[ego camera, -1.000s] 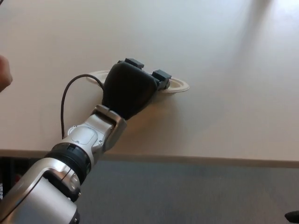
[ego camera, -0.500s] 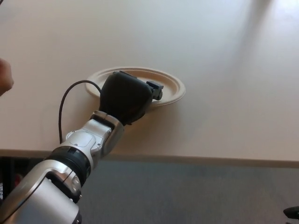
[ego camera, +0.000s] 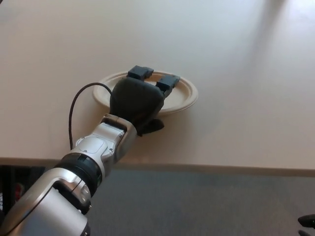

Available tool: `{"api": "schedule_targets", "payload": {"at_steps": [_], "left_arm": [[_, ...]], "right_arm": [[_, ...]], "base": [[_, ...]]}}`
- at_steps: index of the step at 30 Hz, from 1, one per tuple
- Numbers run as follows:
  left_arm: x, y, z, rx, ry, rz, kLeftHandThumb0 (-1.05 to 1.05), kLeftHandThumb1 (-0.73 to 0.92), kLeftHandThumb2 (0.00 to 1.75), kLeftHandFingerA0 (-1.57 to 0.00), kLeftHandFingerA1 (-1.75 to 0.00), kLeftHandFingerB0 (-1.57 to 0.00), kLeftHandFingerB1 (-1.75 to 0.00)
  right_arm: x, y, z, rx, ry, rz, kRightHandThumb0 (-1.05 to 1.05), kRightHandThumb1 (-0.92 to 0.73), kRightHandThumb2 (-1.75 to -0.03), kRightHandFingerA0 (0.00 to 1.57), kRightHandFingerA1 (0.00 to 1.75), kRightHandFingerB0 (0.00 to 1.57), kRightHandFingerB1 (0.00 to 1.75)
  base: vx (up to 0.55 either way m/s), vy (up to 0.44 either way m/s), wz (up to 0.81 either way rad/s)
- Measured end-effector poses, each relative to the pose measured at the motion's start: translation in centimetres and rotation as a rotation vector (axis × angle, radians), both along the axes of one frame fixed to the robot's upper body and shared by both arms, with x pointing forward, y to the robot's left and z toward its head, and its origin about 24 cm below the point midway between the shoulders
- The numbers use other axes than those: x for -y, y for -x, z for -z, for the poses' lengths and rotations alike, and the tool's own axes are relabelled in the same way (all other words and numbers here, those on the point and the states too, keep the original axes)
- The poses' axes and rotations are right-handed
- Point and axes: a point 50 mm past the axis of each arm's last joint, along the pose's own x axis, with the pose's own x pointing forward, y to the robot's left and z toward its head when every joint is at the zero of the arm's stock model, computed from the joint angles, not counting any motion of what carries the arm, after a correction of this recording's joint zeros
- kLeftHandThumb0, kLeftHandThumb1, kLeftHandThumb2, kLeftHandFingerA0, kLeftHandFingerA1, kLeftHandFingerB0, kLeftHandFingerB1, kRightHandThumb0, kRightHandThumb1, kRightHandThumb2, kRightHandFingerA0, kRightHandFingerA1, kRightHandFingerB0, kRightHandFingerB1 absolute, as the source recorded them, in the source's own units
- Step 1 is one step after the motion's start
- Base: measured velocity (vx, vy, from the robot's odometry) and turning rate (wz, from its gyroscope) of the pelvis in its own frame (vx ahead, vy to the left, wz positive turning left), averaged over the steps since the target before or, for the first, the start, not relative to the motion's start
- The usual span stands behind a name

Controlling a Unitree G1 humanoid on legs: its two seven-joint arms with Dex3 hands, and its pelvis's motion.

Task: A person passes a plate to the robot and the robot grabs it with its left hand and places it at the centre of the table infront of it

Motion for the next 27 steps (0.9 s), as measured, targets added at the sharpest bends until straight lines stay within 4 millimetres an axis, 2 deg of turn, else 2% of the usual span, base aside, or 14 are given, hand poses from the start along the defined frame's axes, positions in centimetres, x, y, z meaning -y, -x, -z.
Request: {"api": "schedule_targets", "payload": {"at_steps": [1, 2, 4, 7, 12, 16, 20, 21, 27], "left_arm": [[0.0, -0.1, -0.2, -0.01, 0.0, -0.011, -1.01, 0.65, 0.62, 0.0, 0.0, 0.0, 0.0], [0.1, -0.3, -0.5, -0.017, 0.002, -0.02, -1.02, 0.67, 0.62, 0.0, 0.0, 0.0, 0.0], [0.2, -0.4, -0.8, -0.02, 0.006, -0.025, -1.01, 0.67, 0.62, 0.0, 0.0, 0.0, 0.0], [0.6, -0.8, -1.8, -0.03, 0.019, -0.036, -1.02, 0.65, 0.62, 0.0, 0.0, 0.0, 0.0], [1.1, -0.9, -2.5, -0.05, 0.023, -0.039, -1.02, 0.62, 0.63, 0.0, 0.0, 0.0, 0.0], [1.5, -1.0, -3.0, -0.072, 0.033, -0.034, -0.93, 0.54, 0.6, 0.0, 0.0, 0.0, 0.0], [1.7, -1.2, -3.9, -0.132, 0.123, -0.036, -1.01, 0.58, 0.64, 0.0, 0.0, 0.0, 0.0], [1.6, -1.2, -4.0, -0.143, 0.139, -0.036, -1.01, 0.63, 0.6, 0.0, 0.0, 0.0, 0.0], [2.2, -1.4, -6.1, -0.162, 0.229, 0.004, -1.0, 0.65, 0.6, 0.0, 0.0, 0.0, 0.0]], "right_arm": [[0.0, 0.0, 0.0, 0.002, 0.0, -0.001, -0.8, -0.63, -1.07, 0.23, 0.61, 0.17, 0.53], [0.0, -0.1, -0.1, 0.004, -0.001, -0.002, -0.85, -0.85, -0.65, 0.25, 0.57, 0.23, 0.45], [-0.1, -0.1, -0.1, 0.004, -0.001, -0.003, -0.88, -0.81, -0.67, 0.24, 0.58, 0.21, 0.46], [-0.1, -0.3, -0.2, 0.009, 0.0, -0.009, -0.88, -0.81, -0.67, 0.24, 0.59, 0.21, 0.46], [-0.1, -0.4, -0.3, 0.011, -0.002, -0.009, -0.87, -0.83, -0.65, 0.25, 0.57, 0.23, 0.45], [-0.1, -0.5, -0.3, 0.013, -0.006, -0.008, -0.89, -0.84, -0.65, 0.26, 0.6, 0.23, 0.48], [-0.2, -0.5, -0.3, 0.011, -0.006, -0.011, -0.89, -0.84, -0.65, 0.24, 0.6, 0.22, 0.48], [-0.2, -0.5, -0.3, 0.011, -0.006, -0.011, -0.84, -0.62, -1.08, 0.22, 0.61, 0.14, 0.52], [-0.2, -0.8, -0.5, 0.019, -0.011, -0.013, -0.84, -0.62, -1.08, 0.22, 0.61, 0.14, 0.52]], "base": [[0.0, 0.0, 0.0], [0.0, 0.0, 0.0], [0.0, 0.0, 0.0], [0.0, 0.0, 0.0], [0.0, 0.0, 0.0], [0.0, 0.0, 0.0], [0.0, 0.0, 0.0], [0.0, 0.0, 0.0], [0.0, 0.0, 0.0]]}}
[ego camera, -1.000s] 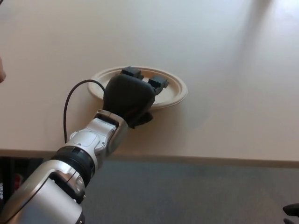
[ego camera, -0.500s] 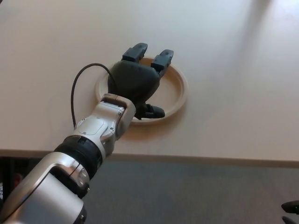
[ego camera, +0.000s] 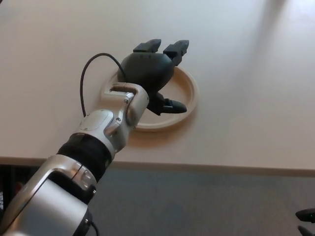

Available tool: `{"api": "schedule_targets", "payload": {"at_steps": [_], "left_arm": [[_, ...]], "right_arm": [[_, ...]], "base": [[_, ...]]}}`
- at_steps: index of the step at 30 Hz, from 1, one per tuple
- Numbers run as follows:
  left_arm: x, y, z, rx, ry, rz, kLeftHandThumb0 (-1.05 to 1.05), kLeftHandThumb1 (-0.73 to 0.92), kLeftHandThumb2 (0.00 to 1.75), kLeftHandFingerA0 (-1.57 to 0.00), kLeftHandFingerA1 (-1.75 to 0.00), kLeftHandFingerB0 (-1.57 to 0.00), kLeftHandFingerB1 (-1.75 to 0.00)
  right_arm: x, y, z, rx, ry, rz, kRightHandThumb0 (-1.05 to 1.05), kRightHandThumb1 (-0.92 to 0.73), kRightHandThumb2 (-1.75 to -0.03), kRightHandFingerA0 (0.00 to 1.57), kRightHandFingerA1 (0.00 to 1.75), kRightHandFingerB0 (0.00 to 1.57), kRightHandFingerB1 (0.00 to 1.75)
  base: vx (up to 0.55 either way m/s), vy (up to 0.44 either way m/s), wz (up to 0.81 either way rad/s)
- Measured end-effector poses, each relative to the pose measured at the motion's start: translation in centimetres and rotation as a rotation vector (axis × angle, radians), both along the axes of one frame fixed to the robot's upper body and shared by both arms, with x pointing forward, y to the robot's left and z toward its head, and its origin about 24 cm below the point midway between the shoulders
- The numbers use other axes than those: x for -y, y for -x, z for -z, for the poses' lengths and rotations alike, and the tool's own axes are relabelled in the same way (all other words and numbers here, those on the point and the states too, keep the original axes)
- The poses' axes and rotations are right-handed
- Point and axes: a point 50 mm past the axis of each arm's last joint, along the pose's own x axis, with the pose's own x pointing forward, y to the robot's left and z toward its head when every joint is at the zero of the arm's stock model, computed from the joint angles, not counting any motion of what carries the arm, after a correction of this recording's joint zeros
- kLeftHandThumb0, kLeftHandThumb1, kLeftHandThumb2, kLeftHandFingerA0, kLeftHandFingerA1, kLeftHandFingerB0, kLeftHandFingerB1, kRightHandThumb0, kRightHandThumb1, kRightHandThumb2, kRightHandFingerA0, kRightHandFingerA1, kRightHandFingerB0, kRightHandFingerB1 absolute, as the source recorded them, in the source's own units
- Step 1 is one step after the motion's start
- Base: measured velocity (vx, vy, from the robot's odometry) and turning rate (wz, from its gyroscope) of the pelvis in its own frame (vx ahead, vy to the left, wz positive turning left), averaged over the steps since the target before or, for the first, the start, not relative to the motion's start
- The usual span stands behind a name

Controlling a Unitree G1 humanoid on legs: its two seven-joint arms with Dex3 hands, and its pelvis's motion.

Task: A person passes a plate to the robot and the robot grabs it with its left hand and places it at the centre of the table infront of it

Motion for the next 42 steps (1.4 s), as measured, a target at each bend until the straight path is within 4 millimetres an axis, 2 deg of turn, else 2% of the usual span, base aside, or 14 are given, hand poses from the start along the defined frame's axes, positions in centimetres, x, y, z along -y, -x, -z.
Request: {"api": "schedule_targets", "payload": {"at_steps": [1, 3, 4, 5, 11, 12, 16, 19, 22, 27, 30, 31, 39, 42], "left_arm": [[0.2, 0.1, -0.5, 0.016, 0.009, 0.014, -1.01, 0.63, 0.65, 0.0, -0.03, 0.0, -0.02], [0.5, 0.4, -1.5, 0.057, 0.038, 0.042, -0.98, 0.61, 0.64, 0.0, 0.0, 0.0, -0.03], [0.8, 0.7, -2.1, 0.086, 0.061, 0.062, -0.8, 0.44, 0.85, 0.0, 0.0, 0.0, -0.02], [1.0, 1.0, -2.6, 0.106, 0.082, 0.077, -0.83, 0.48, 0.59, 0.0, -0.01, 0.0, -0.04], [1.6, 3.0, -5.0, 0.203, 0.214, 0.154, -0.81, 0.5, 0.56, 0.0, 0.0, 0.0, 0.0], [1.6, 3.4, -5.4, 0.218, 0.237, 0.167, -0.76, 0.43, 0.82, 0.0, 0.0, 0.0, -0.01], [1.3, 4.9, -6.2, 0.257, 0.314, 0.205, -0.77, 0.47, 0.82, 0.0, 0.0, 0.0, -0.03], [0.8, 6.0, -6.5, 0.278, 0.356, 0.218, -0.66, 0.43, 0.8, 0.0, -0.11, 0.0, -0.13], [-0.6, 7.4, -6.1, 0.286, 0.406, 0.214, -0.64, 0.4, 0.8, -0.02, -0.15, -0.03, -0.17], [-4.1, 10.2, -4.1, 0.261, 0.476, 0.16, -0.66, 0.42, 0.79, -0.04, -0.16, -0.07, -0.16], [-6.5, 12.3, -2.1, 0.209, 0.503, 0.099, -0.67, 0.42, 0.77, -0.01, -0.14, -0.11, -0.17], [-7.3, 13.1, -1.3, 0.188, 0.51, 0.078, -0.67, 0.43, 0.78, -0.01, -0.22, -0.09, -0.19], [-11.9, 19.2, 4.5, -0.035, 0.509, -0.078, -0.65, 0.4, 0.76, -0.06, -0.37, -0.05, -0.2], [-13.6, 21.9, 6.7, -0.146, 0.486, -0.134, -0.68, 0.43, 0.81, -0.04, -0.34, -0.07, -0.17]], "right_arm": [[0.0, 0.0, 0.0, 0.0, -0.001, 0.001, -0.89, -0.81, -0.66, 0.23, 0.56, 0.2, 0.44], [0.0, 0.1, 0.0, -0.001, -0.002, 0.0, -0.9, -0.81, -0.67, 0.24, 0.56, 0.2, 0.44], [0.0, 0.1, 0.0, -0.002, -0.001, -0.001, -0.84, -0.62, -1.08, 0.23, 0.61, 0.15, 0.52], [0.0, 0.1, 0.0, -0.002, -0.001, -0.002, -0.9, -0.8, -0.66, 0.22, 0.58, 0.19, 0.45], [0.0, 0.1, 0.0, -0.002, -0.002, 0.0, -0.9, -0.85, -0.66, 0.25, 0.58, 0.22, 0.45], [0.0, 0.1, 0.1, -0.002, -0.002, 0.0, -0.9, -0.84, -0.66, 0.24, 0.58, 0.22, 0.46], [0.0, 0.1, 0.1, -0.002, -0.003, 0.0, -0.87, -0.83, -0.65, 0.25, 0.56, 0.22, 0.44], [0.0, 0.1, 0.1, -0.003, -0.003, 0.0, -0.88, -0.84, -0.65, 0.24, 0.55, 0.21, 0.44], [0.0, 0.1, 0.1, -0.004, -0.003, 0.001, -0.88, -0.84, -0.65, 0.22, 0.55, 0.21, 0.43], [0.0, 0.3, 0.2, -0.011, -0.003, 0.003, -0.85, -0.83, -0.65, 0.24, 0.57, 0.22, 0.45], [0.1, 0.6, 0.4, -0.019, -0.003, 0.004, -0.85, -0.84, -0.65, 0.24, 0.57, 0.21, 0.45], [0.1, 0.7, 0.5, -0.022, -0.003, 0.005, -0.85, -0.83, -0.65, 0.25, 0.57, 0.22, 0.45], [0.1, 2.0, 1.3, -0.064, -0.004, 0.01, -0.86, -0.82, -0.65, 0.24, 0.57, 0.22, 0.46], [0.2, 3.0, 1.9, -0.094, -0.004, 0.014, -0.87, -0.83, -0.65, 0.28, 0.56, 0.23, 0.44]], "base": [[0.0, 0.0, 0.0], [0.0, 0.0, 0.0], [0.0, 0.0, 0.0], [0.0, 0.0, 0.0], [0.0, 0.0, 0.0], [0.0, 0.0, 0.0], [0.0, 0.0, 0.0], [0.0, 0.0, 0.0], [0.0, 0.0, 0.0], [0.0, 0.0, 0.0], [0.0, 0.0, 0.0], [0.0, 0.0, 0.0], [0.0, 0.0, 0.0], [0.0, 0.0, 0.0]]}}
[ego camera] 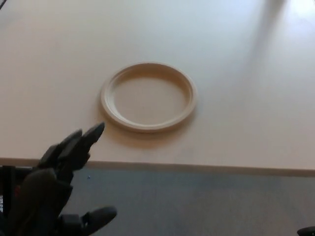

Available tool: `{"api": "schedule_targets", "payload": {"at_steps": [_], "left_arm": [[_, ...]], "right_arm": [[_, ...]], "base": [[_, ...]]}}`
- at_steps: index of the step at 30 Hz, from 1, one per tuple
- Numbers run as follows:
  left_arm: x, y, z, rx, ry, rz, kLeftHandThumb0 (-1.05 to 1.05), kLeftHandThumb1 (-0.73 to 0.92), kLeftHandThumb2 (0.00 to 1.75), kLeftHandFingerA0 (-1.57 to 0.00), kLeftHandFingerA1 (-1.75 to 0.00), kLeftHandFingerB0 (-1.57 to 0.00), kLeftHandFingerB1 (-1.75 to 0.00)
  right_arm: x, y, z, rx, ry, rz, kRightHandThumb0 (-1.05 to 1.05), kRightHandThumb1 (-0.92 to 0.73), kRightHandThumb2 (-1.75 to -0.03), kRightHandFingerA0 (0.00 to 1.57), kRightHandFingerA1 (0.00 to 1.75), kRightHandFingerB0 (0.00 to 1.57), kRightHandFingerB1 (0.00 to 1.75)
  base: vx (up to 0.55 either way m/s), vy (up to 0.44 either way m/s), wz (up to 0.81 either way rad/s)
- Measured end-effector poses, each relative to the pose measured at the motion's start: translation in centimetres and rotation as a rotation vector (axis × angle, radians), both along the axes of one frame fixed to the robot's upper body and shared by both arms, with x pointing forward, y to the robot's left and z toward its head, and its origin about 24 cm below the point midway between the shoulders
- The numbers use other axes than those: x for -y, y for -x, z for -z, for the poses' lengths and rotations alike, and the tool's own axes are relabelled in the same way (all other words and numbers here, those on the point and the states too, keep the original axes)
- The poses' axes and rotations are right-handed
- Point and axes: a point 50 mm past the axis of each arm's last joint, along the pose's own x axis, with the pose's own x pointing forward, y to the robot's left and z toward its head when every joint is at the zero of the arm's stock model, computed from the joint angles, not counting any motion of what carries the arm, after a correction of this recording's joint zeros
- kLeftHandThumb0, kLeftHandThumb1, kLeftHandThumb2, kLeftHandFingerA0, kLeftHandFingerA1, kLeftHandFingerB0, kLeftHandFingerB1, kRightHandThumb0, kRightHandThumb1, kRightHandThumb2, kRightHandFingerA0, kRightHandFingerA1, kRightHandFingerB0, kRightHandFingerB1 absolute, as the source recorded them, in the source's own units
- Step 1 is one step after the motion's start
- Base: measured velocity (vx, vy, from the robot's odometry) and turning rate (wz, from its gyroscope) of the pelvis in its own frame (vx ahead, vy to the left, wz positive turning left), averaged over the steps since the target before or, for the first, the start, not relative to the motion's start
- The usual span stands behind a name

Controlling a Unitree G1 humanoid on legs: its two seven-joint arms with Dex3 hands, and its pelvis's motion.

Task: A person passes a plate to the robot and the robot grabs it with its left hand and places it at the centre of the table infront of it

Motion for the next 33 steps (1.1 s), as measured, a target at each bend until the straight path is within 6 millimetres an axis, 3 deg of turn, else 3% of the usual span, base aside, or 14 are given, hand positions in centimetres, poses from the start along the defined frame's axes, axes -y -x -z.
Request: {"api": "schedule_targets", "payload": {"at_steps": [1, 6, 7, 8, 9, 10, 11, 12, 18, 19, 33], "left_arm": [[-0.6, 0.9, 0.8, -0.045, -0.006, -0.008, -0.69, 0.49, 0.55, -0.08, -0.33, -0.02, -0.25], [-3.0, 3.9, 4.1, -0.235, -0.048, -0.025, -0.69, 0.5, 0.56, -0.14, -0.32, -0.08, -0.24], [-3.6, 4.4, 4.8, -0.275, -0.061, -0.028, -0.78, 0.5, 0.85, -0.06, -0.4, -0.03, -0.32], [-4.1, 4.6, 5.4, -0.303, -0.071, -0.032, -0.37, 0.36, 0.96, 0.0, -0.49, 0.0, -0.47], [-4.5, 4.9, 6.0, -0.332, -0.082, -0.038, -0.37, 0.36, 0.96, 0.0, -0.49, 0.0, -0.47], [-5.0, 5.2, 6.6, -0.366, -0.095, -0.045, -0.38, 0.39, 0.98, 0.0, -0.48, 0.0, -0.47], [-5.6, 5.4, 7.4, -0.408, -0.113, -0.055, -0.38, 0.39, 0.98, 0.0, -0.48, 0.0, -0.47], [-6.1, 5.6, 8.1, -0.44, -0.128, -0.063, -0.38, 0.4, 0.99, 0.0, -0.48, 0.0, -0.47], [-7.9, 5.7, 11.3, -0.596, -0.208, -0.091, -0.37, 0.46, 1.03, 0.0, -0.47, 0.0, -0.46], [-8.2, 5.6, 11.9, -0.623, -0.222, -0.102, -0.71, 0.76, 0.63, -0.2, -0.31, -0.18, -0.29], [-10.9, 3.1, 16.6, -0.837, -0.26, -0.325, -0.72, 0.79, 0.64, -0.25, -0.33, -0.19, -0.29]], "right_arm": [[0.0, 0.4, 0.2, -0.013, 0.001, 0.001, -0.86, -0.83, -0.65, 0.27, 0.55, 0.24, 0.43], [0.1, 2.2, 1.2, -0.073, 0.008, -0.002, -0.87, -0.85, -0.66, 0.28, 0.55, 0.22, 0.43], [0.1, 2.6, 1.4, -0.087, 0.011, -0.003, -0.86, -0.83, -0.65, 0.27, 0.56, 0.23, 0.44], [0.2, 2.8, 1.5, -0.097, 0.013, -0.004, -0.86, -0.81, -0.64, 0.25, 0.56, 0.22, 0.44], [0.2, 3.1, 1.6, -0.105, 0.014, -0.004, -0.86, -0.81, -0.64, 0.25, 0.56, 0.22, 0.44], [0.2, 3.3, 1.8, -0.112, 0.014, -0.002, -0.82, -0.61, -1.05, 0.23, 0.6, 0.15, 0.52], [0.3, 3.7, 1.9, -0.121, 0.014, 0.001, -0.82, -0.61, -1.05, 0.23, 0.6, 0.15, 0.52], [0.3, 4.0, 2.0, -0.129, 0.014, 0.004, -0.86, -0.82, -0.65, 0.24, 0.56, 0.21, 0.44], [0.4, 5.1, 2.5, -0.159, 0.017, 0.008, -0.87, -0.82, -0.65, 0.27, 0.57, 0.22, 0.45], [0.4, 5.2, 2.5, -0.163, 0.019, 0.008, -0.86, -0.82, -0.65, 0.26, 0.57, 0.22, 0.45], [0.5, 5.5, 2.6, -0.166, 0.022, 0.005, -0.85, -0.81, -0.65, 0.26, 0.58, 0.23, 0.46]], "base": [[0.0, 0.0, 0.0], [0.0, 0.0, 0.0], [0.0, 0.0, 0.0], [0.0, 0.0, 0.0], [0.0, 0.0, 0.0], [0.0, 0.0, 0.0], [0.0, 0.0, 0.0], [0.0, 0.0, 0.0], [0.0, 0.0, 0.0], [0.0, 0.0, 0.0], [0.0, 0.0, 0.0]]}}
